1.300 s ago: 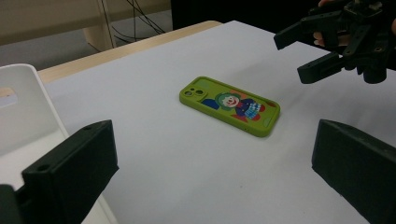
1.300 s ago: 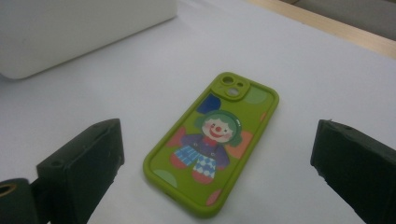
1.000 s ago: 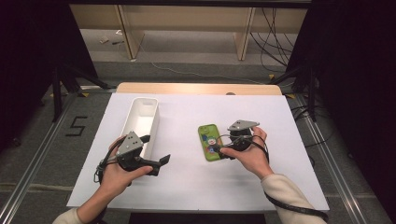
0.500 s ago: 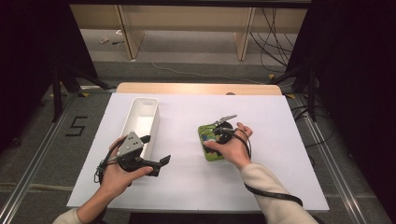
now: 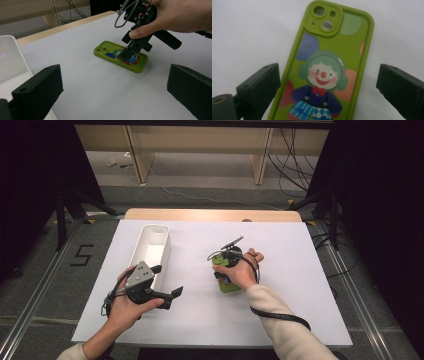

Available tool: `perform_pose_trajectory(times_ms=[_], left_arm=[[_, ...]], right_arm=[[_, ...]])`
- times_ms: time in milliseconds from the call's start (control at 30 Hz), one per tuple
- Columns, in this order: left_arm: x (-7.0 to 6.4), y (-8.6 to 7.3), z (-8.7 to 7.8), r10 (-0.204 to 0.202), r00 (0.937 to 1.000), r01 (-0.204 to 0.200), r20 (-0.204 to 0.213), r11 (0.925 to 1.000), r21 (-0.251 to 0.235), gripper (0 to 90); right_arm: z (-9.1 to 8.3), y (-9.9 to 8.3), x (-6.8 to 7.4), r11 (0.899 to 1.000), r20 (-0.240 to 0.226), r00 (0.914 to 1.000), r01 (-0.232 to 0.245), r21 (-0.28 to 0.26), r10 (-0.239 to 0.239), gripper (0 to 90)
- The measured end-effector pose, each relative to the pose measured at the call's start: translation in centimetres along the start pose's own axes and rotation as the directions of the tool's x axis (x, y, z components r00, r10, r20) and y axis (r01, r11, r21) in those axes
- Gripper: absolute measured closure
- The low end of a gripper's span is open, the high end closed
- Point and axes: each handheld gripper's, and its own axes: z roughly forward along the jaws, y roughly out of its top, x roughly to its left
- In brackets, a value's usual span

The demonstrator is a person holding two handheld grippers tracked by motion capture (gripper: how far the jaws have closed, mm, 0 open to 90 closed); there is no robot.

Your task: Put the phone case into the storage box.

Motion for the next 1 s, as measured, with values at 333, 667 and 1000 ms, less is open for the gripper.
perform_pose_trajectory(times_ms=[333,667,1000], left_arm=[[-0.1,0.0,0.1,0.004,1.0,-0.004,0.005,1.0,0.007,0.0],[-0.2,0.0,0.3,0.005,0.9999,-0.005,0.013,0.9999,0.011,0.0],[-0.3,0.0,0.4,0.007,0.9998,-0.008,0.018,0.9999,0.01,0.0]], right_arm=[[0.5,0.9,0.4,0.997,0.028,0.9991,-0.035,0.063,0.033,6.0],[1.1,0.9,0.9,0.994,0.045,0.9976,-0.057,0.098,0.053,5.8],[1.5,0.8,1.2,0.99,0.066,0.9958,-0.072,0.125,0.064,7.4]])
